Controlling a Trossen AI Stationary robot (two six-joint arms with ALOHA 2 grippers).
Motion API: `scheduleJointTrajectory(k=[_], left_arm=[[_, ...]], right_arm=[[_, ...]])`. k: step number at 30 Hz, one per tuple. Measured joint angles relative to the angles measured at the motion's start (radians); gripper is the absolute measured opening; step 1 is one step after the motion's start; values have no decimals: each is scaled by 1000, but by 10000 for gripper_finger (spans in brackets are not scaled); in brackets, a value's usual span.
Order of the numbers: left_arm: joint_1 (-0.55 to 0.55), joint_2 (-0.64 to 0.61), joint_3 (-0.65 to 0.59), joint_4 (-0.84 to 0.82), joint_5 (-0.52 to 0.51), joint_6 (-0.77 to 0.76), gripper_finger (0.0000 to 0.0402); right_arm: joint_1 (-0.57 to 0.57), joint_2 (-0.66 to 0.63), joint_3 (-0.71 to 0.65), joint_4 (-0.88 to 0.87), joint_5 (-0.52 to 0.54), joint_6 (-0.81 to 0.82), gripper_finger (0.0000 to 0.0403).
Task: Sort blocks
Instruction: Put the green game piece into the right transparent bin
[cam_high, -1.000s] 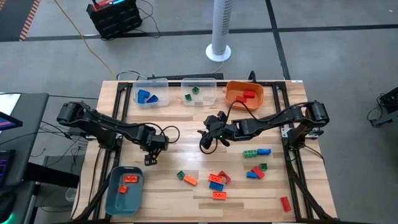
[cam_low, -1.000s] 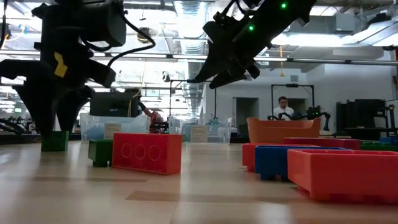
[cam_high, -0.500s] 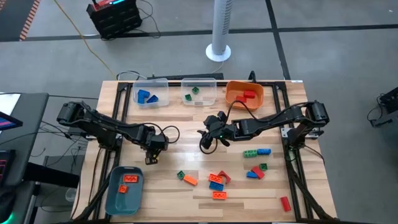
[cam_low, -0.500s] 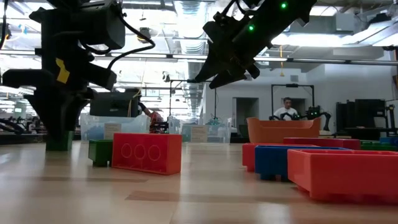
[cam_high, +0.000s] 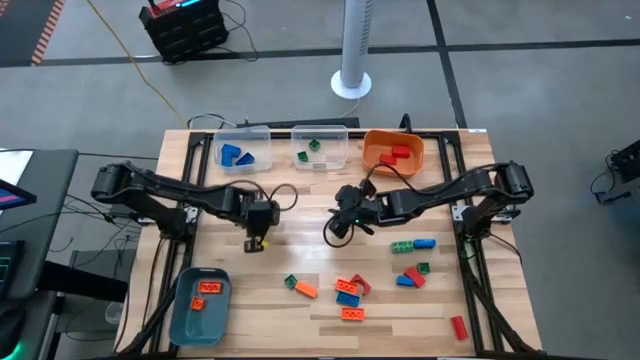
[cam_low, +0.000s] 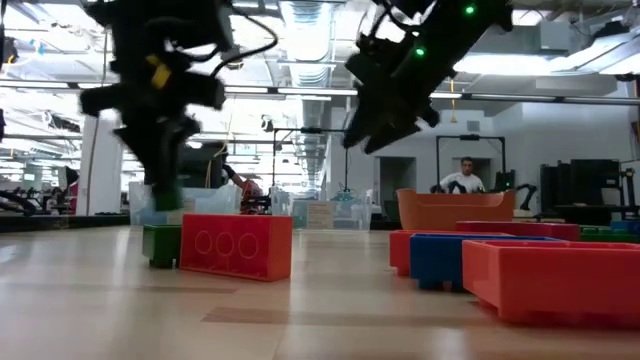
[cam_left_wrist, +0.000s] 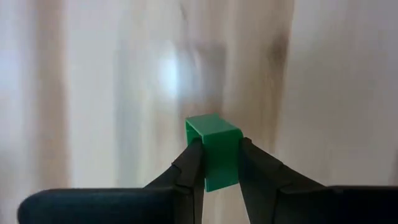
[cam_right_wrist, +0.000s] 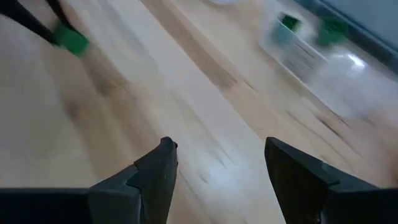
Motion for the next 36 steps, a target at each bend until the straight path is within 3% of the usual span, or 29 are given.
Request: scheduleJointTrajectory(k=[8,13,23,29,36], left_arm=[[147,0,104,137,-2,185,70],[251,0,136,323,4,290,70],[473,56,135,638,58,402,69],[555,197,136,855,131,431,69],[589,344,145,989,78,529,81]], right_arm=[[32,-53,0,-275,130,165,255],[54,-71,-1,-367,204,239,255],[55,-66,-1,-340,205,242,255],[47,-65,0,-272,206,242,255],[54,-65,0,-251,207,227,255]])
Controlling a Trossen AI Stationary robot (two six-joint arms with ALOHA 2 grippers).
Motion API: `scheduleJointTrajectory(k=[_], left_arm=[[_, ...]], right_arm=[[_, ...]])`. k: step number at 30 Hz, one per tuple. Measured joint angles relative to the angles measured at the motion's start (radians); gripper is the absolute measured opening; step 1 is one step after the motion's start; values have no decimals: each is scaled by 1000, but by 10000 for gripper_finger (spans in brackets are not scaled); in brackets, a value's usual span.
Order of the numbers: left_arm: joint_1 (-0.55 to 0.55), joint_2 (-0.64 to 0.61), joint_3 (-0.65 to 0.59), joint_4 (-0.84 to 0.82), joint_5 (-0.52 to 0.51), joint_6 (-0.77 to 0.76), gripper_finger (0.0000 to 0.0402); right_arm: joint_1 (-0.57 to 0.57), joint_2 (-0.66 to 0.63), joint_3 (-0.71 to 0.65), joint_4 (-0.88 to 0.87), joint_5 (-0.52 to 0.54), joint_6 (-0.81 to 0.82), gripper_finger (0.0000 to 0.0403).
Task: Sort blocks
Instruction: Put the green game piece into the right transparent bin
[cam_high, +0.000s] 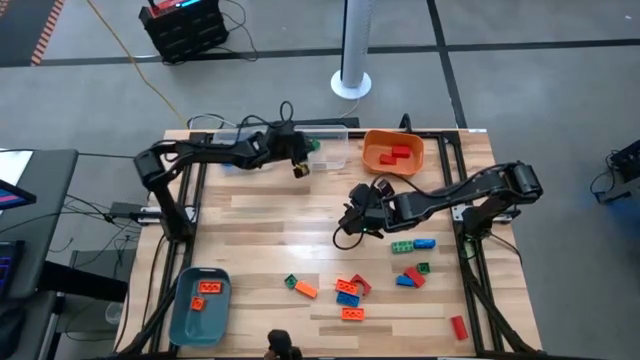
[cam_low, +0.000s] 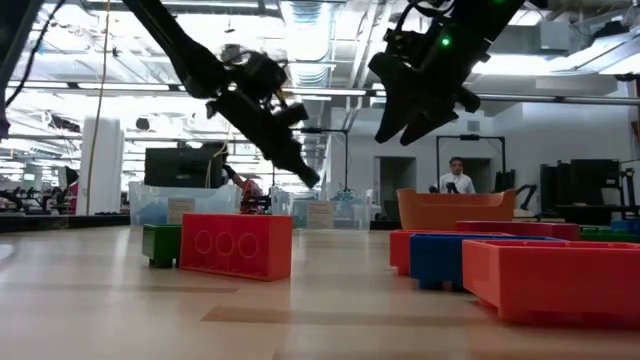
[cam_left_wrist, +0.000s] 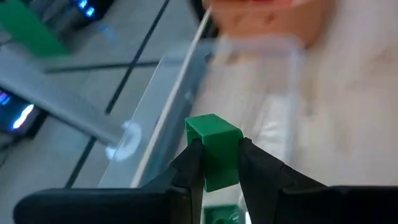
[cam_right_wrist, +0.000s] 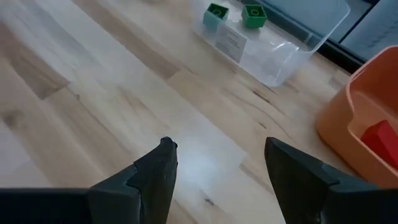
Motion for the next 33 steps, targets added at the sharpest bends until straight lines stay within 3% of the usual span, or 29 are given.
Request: scheduleJointTrajectory(k=[4,7,17,20,23,26,33], left_arm=[[15,44,69,-97,-50,-75,86],[24,56,128,-207,9,-105,94],[25,56,273,-452,34,-86,192],[13,40,294,-537,93,-47,208],[-38,-12,290,-590,177,-11,210],[-117,-100,228,-577,186,18,203],[-318,-306,25,-449,151,-37,188]], right_arm=[[17,0,0,-2,0,0,255],[19,0,0,-3,0,0,255],[18,0,0,-6,1,-3,255],[27,0,-17,-7,7,-4,255],[44,1,-35,-34,30,-7,255],[61,1,-50,-28,28,-26,255],[136,1,-50,-22,-151,-51,255]])
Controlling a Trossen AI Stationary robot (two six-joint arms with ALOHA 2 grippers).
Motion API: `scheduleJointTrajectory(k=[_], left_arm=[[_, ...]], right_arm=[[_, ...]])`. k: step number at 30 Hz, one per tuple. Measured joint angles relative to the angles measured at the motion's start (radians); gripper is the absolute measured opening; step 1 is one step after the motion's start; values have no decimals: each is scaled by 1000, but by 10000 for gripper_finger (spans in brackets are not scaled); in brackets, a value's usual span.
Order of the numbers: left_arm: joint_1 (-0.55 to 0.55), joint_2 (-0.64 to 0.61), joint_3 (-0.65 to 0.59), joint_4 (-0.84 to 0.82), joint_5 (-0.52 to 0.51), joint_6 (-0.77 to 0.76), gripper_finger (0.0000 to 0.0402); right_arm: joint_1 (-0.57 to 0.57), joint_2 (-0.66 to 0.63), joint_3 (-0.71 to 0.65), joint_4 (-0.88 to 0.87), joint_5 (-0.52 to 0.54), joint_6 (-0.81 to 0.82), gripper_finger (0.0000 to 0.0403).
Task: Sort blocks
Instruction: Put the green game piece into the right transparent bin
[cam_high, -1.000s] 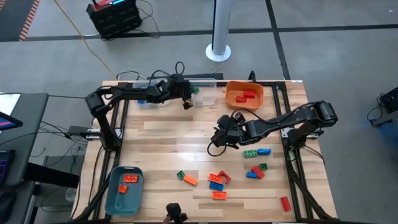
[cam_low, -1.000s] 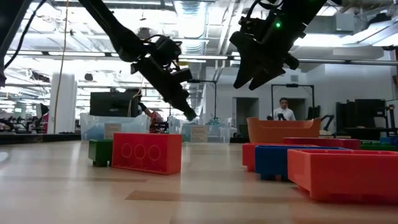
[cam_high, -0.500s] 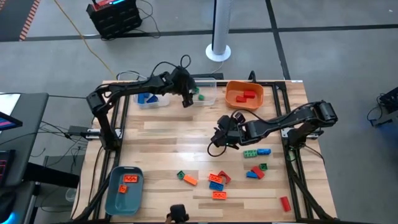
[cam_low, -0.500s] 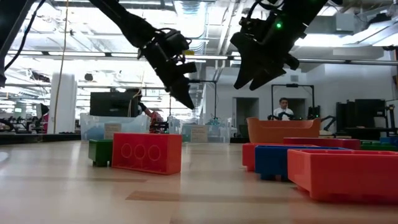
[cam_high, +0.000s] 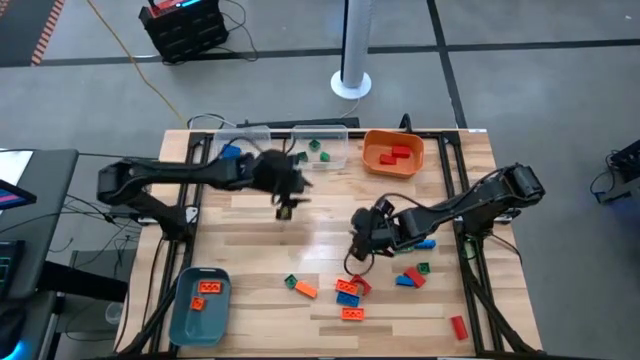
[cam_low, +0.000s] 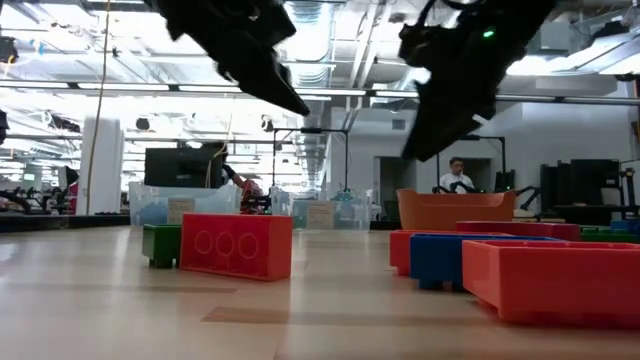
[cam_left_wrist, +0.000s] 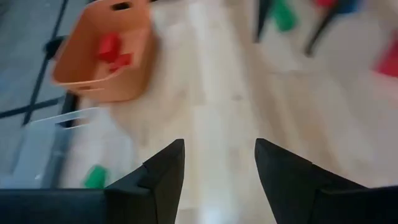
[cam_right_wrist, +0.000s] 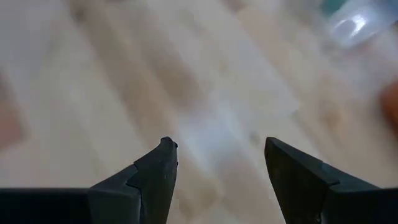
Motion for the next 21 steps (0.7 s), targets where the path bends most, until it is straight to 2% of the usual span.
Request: scheduleJointTrajectory(k=[7,11,17,21], left_arm=[[-132,-119,-115,13,-49,-64,187],[-165,-136,-148,14,-55,-99,187],[-186,-136,-171,-20,-56,-141,187],[-198,-136,-172,-75,-58,-163,187]], right_arm=[[74,-1,105,-310,-146,0,255],[79,0,99,-475,-204,-61,255],[77,0,36,-472,-294,-154,255],[95,0,-30,-468,-354,-160,255]])
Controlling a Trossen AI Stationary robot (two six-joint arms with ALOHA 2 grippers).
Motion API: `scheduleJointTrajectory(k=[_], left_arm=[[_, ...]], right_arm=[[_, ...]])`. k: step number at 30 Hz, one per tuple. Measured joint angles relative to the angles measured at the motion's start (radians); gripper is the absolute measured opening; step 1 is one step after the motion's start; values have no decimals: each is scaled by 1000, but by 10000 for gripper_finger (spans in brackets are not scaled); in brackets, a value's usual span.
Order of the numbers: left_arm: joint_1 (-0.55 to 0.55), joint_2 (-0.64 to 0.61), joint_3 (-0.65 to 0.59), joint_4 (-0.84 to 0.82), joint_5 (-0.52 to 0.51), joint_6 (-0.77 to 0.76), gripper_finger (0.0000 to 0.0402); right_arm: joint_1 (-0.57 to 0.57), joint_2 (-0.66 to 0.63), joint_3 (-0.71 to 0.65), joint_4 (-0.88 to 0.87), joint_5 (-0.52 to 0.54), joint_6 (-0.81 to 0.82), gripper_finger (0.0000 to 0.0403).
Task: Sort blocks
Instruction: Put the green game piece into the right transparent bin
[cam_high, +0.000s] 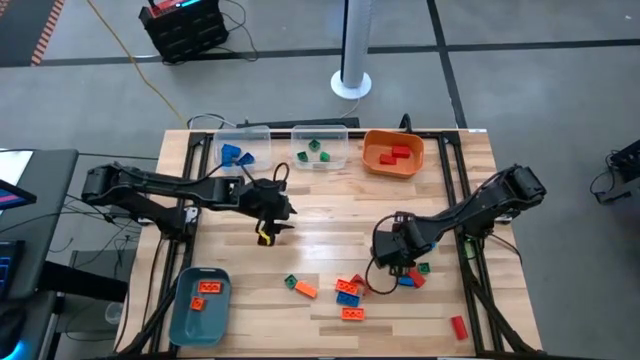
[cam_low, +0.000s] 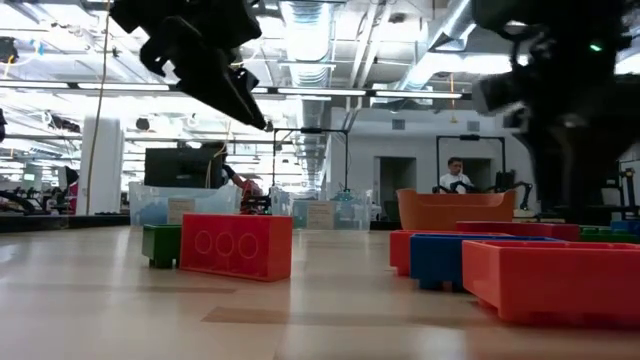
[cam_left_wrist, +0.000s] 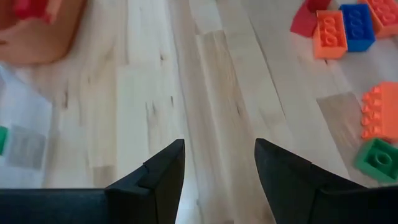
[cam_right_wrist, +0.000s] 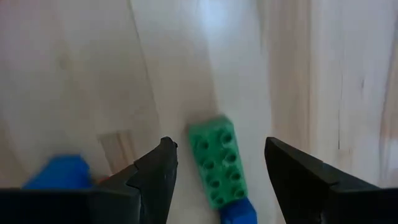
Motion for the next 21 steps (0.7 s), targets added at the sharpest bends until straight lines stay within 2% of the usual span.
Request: scheduleJointTrajectory(k=[7,12,17,21], left_arm=[[-22,0,0,-24,-61,12,187],[-24,0,0,-32,-61,36,187],[-26,-4,-68,76,-74,71,187],[-27,-10,-104,97,-79,70,187]], right_arm=[[36,0,-91,46,-7,3,255],[17,0,-154,131,-21,0,255],[-9,-1,-194,173,-26,-3,255],[-20,-2,-200,182,-26,-9,244]])
